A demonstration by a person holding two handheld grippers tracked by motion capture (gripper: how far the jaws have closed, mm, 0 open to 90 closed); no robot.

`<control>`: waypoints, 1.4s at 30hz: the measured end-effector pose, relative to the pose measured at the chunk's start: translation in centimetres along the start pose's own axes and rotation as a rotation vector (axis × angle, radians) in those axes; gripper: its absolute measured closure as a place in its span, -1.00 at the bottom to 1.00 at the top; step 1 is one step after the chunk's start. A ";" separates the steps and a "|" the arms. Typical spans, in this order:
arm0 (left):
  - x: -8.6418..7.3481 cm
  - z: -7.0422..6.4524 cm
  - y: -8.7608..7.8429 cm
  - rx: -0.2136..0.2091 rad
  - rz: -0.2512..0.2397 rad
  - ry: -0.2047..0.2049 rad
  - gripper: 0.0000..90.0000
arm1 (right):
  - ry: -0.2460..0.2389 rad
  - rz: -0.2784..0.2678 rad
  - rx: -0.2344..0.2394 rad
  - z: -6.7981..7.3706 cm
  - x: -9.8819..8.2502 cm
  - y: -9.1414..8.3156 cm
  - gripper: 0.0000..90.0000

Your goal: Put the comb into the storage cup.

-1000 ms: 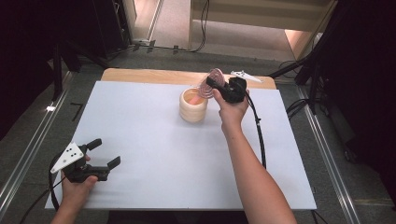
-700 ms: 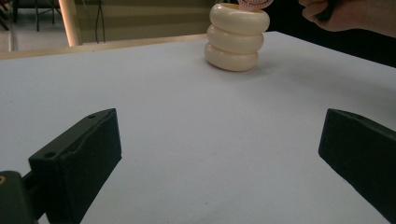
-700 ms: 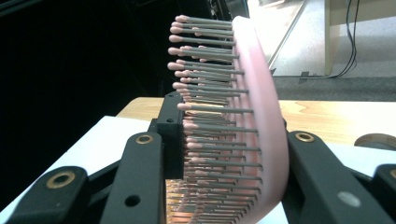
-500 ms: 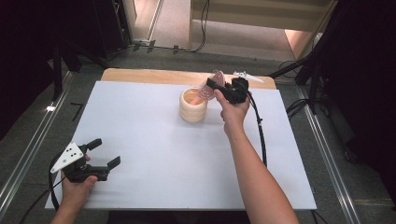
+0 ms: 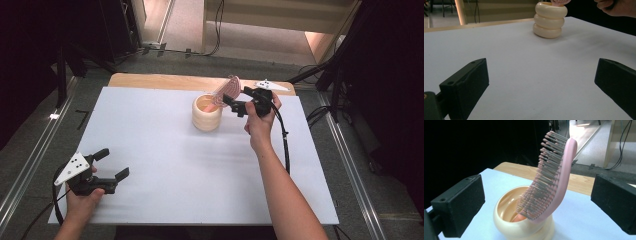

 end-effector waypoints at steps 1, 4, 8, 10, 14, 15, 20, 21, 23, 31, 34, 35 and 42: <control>0.0 0.0 0.0 0.000 -0.001 0.000 -1.00 | 0.001 -0.007 0.000 0.0 0.0 -0.2 -1.00; 0.0 0.0 0.0 0.000 -0.001 -0.002 -1.00 | -0.011 -0.028 -0.001 0.1 -0.2 -1.1 -1.00; 0.0 0.0 0.0 0.000 0.000 0.000 -1.00 | -0.025 -0.039 -0.003 0.2 -0.5 -2.0 -1.00; 0.0 0.0 0.0 0.000 0.000 -0.001 -1.00 | -0.044 -0.041 -0.006 0.3 -0.7 -2.4 -1.00; 0.0 -0.1 0.0 -0.001 0.000 0.000 -1.00 | -0.061 -0.044 -0.007 0.4 -1.1 -3.2 -1.00; 0.0 -0.1 0.0 0.000 0.000 0.000 -1.00 | -0.066 -0.046 -0.006 0.5 -1.1 -3.5 -1.00; 0.0 -0.1 0.0 0.000 0.000 0.001 -1.00 | -0.089 -0.050 -0.003 0.9 -1.5 -4.5 -1.00; 0.0 -0.1 0.0 -0.001 0.000 0.001 -1.00 | -0.096 -0.053 -0.004 0.9 -1.6 -4.7 -1.00; 0.0 -0.1 0.0 0.001 0.000 0.001 -1.00 | -0.104 -0.050 -0.002 1.0 -1.8 -5.1 -1.00; 0.0 -0.1 0.0 0.000 0.001 0.002 -1.00 | -0.124 -0.048 -0.008 0.9 -2.8 -6.7 -1.00; 0.0 -0.1 0.0 0.000 -0.002 -0.003 -1.00 | -0.129 -0.050 -0.009 0.9 -3.1 -7.3 -1.00; 0.0 -0.1 0.0 0.001 -0.002 -0.002 -1.00 | -0.132 -0.051 -0.010 0.8 -3.2 -7.4 -1.00; 0.0 -0.1 0.0 0.000 -0.003 -0.001 -1.00 | -0.155 -0.057 -0.015 0.8 -4.1 -8.8 -1.00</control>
Point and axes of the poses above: each handheld gripper's, and its own axes: y roughly forward along the jaws, x roughly out of its top, z roughly to its left, the point moved 6 cm from there along y, roughly forward along the jaws, and after that the axes turned 8 degrees about -y, right-handed, at the moved point
